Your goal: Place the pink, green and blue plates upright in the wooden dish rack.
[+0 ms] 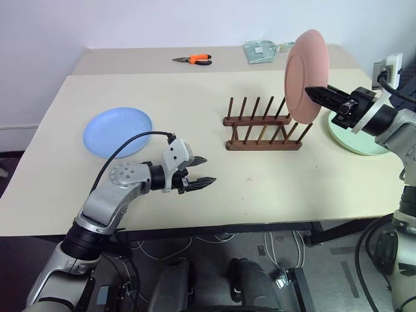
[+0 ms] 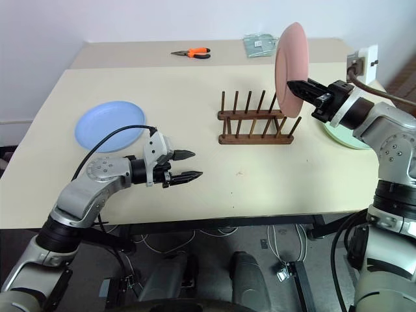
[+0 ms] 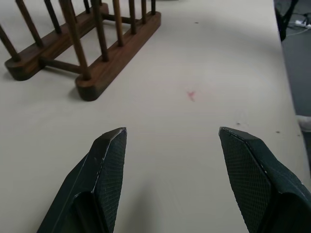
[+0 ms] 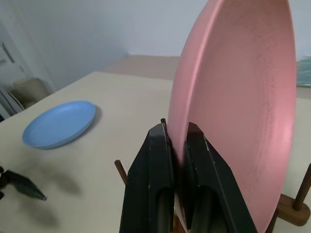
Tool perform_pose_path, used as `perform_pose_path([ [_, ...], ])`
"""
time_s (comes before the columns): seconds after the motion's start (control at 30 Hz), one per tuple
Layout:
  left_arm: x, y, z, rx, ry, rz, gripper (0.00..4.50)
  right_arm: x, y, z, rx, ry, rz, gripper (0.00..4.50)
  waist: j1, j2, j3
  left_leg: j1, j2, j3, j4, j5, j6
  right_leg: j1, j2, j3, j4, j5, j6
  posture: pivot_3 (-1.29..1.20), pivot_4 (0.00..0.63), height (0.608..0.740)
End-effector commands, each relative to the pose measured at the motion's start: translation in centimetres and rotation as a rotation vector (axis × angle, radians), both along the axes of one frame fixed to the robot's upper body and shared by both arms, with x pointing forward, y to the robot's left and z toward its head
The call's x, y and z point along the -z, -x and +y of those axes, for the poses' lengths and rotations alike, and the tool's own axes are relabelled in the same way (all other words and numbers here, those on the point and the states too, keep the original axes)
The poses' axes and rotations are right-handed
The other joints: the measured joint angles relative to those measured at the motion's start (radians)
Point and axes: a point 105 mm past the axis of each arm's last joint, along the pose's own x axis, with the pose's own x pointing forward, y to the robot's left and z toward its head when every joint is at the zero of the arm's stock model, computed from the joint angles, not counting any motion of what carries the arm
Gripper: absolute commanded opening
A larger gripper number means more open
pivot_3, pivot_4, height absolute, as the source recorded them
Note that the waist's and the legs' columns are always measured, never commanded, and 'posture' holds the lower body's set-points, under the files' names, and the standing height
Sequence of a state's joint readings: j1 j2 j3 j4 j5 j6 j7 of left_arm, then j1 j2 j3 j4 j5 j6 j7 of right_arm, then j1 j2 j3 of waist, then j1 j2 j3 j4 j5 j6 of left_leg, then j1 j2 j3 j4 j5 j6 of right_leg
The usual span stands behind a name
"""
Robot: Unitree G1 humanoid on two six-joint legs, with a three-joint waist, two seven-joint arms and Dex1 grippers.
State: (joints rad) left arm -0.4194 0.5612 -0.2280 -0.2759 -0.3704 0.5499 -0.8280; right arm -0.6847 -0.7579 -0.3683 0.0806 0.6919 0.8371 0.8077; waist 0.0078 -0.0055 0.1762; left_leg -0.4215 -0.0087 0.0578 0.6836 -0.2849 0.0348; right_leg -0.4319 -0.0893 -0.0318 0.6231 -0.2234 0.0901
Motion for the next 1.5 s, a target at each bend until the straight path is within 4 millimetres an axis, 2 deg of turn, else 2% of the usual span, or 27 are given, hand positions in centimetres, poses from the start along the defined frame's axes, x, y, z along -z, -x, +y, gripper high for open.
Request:
perform_pose_path([
  [0.03,-0.5,0.6,-0.1,0.017,0.007,-0.017,3.09,-2.1,0.4,-0.5,-0.011,-0.029,-0.059,0.0,0.0,0.0,0.0,0.0,0.0,0.0,0.0,0.0,0.0,0.0,0.0,0.0,0.0,0.0,0.0,0.0,0.15,0.74],
  [0.5,-0.5,0.8,-0.7,0.039,-0.002,-0.014,3.09,-2.0,-0.8,-2.3,-0.003,-0.192,0.047,0.0,0.001,0.0,0.0,0.0,0.0,0.0,0.0,0.0,0.0,0.0,0.001,0.0,0.0,0.001,0.001,0.0,0.15,0.74],
  [0.6,-0.6,0.6,-0.7,0.031,0.003,-0.019,3.16,-1.5,-1.1,-2.4,0.018,-0.14,0.037,1.07,0.002,0.0,0.0,0.0,0.0,0.0,0.0,0.0,0.001,0.0,0.002,0.0,-0.001,0.001,0.001,0.0,0.15,0.74],
  [0.7,-0.7,0.4,-0.6,0.014,0.008,-0.019,3.16,-1.8,-1.8,-3.3,0.111,-0.086,-0.042,2.54,0.004,0.0,0.0,-0.001,0.0,0.0,0.0,0.0,0.001,0.0,0.002,0.0,-0.001,0.001,0.003,0.0,0.15,0.74],
  [0.83,-0.7,0.3,-0.6,0.003,0.011,-0.021,3.16,-3.5,-2.4,-5.8,0.281,-0.056,-0.187,2.54,0.004,0.0,0.0,-0.001,0.0,0.001,0.0,0.0,0.001,0.0,0.002,-0.001,-0.001,0.002,0.003,0.0,0.15,0.74],
  [0.93,-0.9,0.2,-0.6,-0.008,0.025,-0.025,3.16,-4.5,-1.5,-7.4,0.317,-0.08,-0.223,2.54,0.004,0.0,0.0,-0.001,0.0,0.001,0.0,0.0,0.001,0.0,0.004,-0.001,-0.001,0.002,0.003,0.0,0.15,0.74],
  [1.0,-1.0,0.2,-0.6,-0.006,0.028,-0.03,3.16,-4.4,-0.8,-8.7,0.339,-0.081,-0.214,2.54,0.005,0.001,0.0,-0.001,0.0,0.001,0.001,0.0,0.001,0.001,0.005,-0.001,-0.001,0.002,0.003,0.0,0.15,0.74],
  [1.07,-1.0,0.3,-0.7,0.001,0.025,-0.032,3.16,-2.5,-0.4,-10.6,0.411,0.026,-0.16,2.54,0.009,0.001,0.0,-0.001,0.0,0.001,0.001,0.0,0.001,0.001,0.006,-0.001,-0.001,0.002,0.003,0.0,0.15,0.74],
  [1.1,-1.0,0.3,-0.8,0.006,0.026,-0.032,3.16,-0.9,-0.4,-11.4,0.449,0.119,-0.114,3.1,0.009,0.0,0.0,-0.001,0.0,-0.001,0.001,0.0,0.001,0.003,0.006,-0.002,-0.003,0.002,0.003,0.0,0.15,0.74],
  [1.13,-1.0,0.3,-0.9,0.009,0.026,-0.031,3.16,0.7,-0.4,-11.8,0.47,0.221,-0.082,3.42,0.008,0.0,0.0,0.0,0.0,-0.001,0.001,0.0,0.002,0.004,0.007,-0.002,-0.004,0.002,0.003,0.0,0.15,0.74],
  [1.2,-0.9,0.3,-1.2,0.024,0.027,-0.03,3.16,3.6,-0.5,-11.9,0.484,0.414,-0.033,4.32,0.003,0.0,0.0,0.001,0.0,0.0,0.001,-0.001,0.003,0.005,0.007,-0.002,-0.005,0.002,0.003,0.0,0.15,0.74],
  [1.27,-1.0,0.2,-1.5,0.033,0.029,-0.031,3.16,5.8,-0.9,-11.9,0.487,0.543,0.001,4.42,-0.006,0.002,0.0,0.002,0.0,0.002,0.001,-0.001,0.003,0.005,0.007,0.0,-0.005,0.002,0.004,0.0,0.15,0.74],
  [1.37,-1.1,0.0,-1.8,0.042,0.028,-0.036,3.16,8.9,-1.7,-13.1,0.514,0.714,0.07,4.42,-0.018,0.004,0.0,0.004,0.0,0.004,0.001,-0.001,0.003,0.005,0.008,0.001,-0.003,0.002,0.004,0.0,0.15,0.74],
  [1.5,-1.1,-0.1,-1.8,0.045,0.028,-0.037,3.16,11.3,-3.0,-13.8,0.516,0.796,0.163,4.42,-0.024,0.005,0.001,0.004,0.001,0.005,0.001,0.0,0.002,0.005,0.009,0.002,-0.003,0.002,0.004,0.0,0.15,0.74],
])
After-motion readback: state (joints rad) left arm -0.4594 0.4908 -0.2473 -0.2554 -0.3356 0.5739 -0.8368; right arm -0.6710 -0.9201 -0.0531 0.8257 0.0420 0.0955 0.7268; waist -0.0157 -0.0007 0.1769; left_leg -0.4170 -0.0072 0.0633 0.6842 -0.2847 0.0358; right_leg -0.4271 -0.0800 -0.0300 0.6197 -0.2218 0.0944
